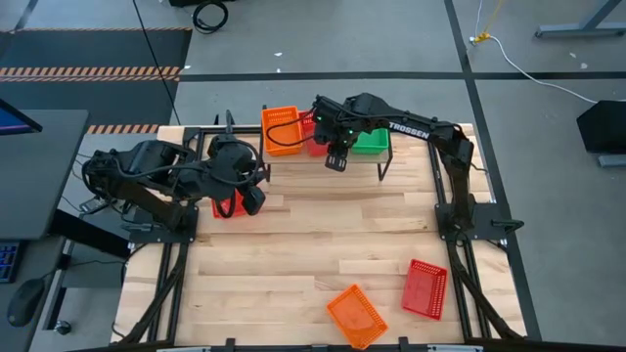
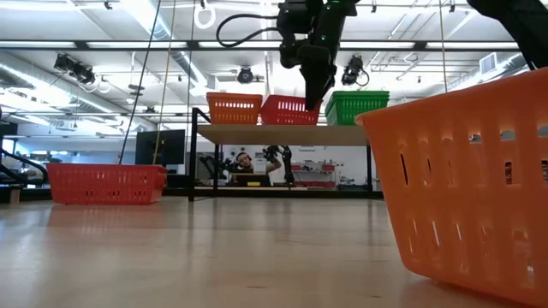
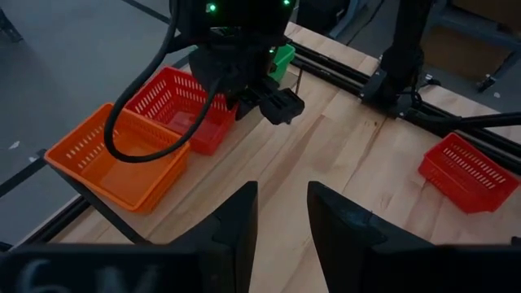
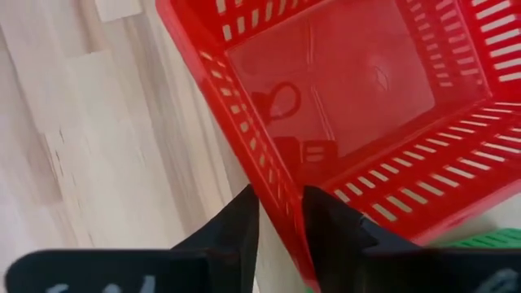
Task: Stack baskets on shelf by color
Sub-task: Adjust the red bin on the shelf
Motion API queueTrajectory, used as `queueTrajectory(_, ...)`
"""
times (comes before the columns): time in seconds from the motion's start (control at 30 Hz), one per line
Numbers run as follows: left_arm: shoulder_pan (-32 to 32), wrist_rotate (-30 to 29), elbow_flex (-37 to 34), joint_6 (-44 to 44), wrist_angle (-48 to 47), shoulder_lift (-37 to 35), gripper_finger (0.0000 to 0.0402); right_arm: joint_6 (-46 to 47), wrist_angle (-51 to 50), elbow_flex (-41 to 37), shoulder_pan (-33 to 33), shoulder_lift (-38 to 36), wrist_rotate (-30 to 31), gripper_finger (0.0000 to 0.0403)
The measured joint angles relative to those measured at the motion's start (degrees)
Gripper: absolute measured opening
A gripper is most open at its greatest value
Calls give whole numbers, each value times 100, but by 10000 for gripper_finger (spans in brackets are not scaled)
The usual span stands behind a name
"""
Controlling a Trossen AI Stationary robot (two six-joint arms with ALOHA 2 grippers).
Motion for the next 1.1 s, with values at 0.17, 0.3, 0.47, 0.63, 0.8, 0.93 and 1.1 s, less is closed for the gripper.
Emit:
queueTrajectory(0.17,1,1,0,0,2,-2,117,14,-3,0,60,0,-1,85)
queueTrajectory(0.3,2,0,0,0,2,-2,117,15,-7,0,98,0,0,74)
queueTrajectory(0.47,0,0,0,0,2,-2,117,233,-3,0,102,0,1,60)
queueTrajectory(0.63,0,0,0,0,2,-2,117,311,27,0,58,0,0,49)
queueTrajectory(0.8,-11,0,0,2,2,-4,117,145,39,0,56,-2,0,46)
queueTrajectory(0.93,-11,0,0,2,0,-4,117,-188,-62,0,55,-5,1,46)
queueTrajectory(1.1,-11,2,0,2,0,-4,117,-401,-263,0,56,-7,1,43)
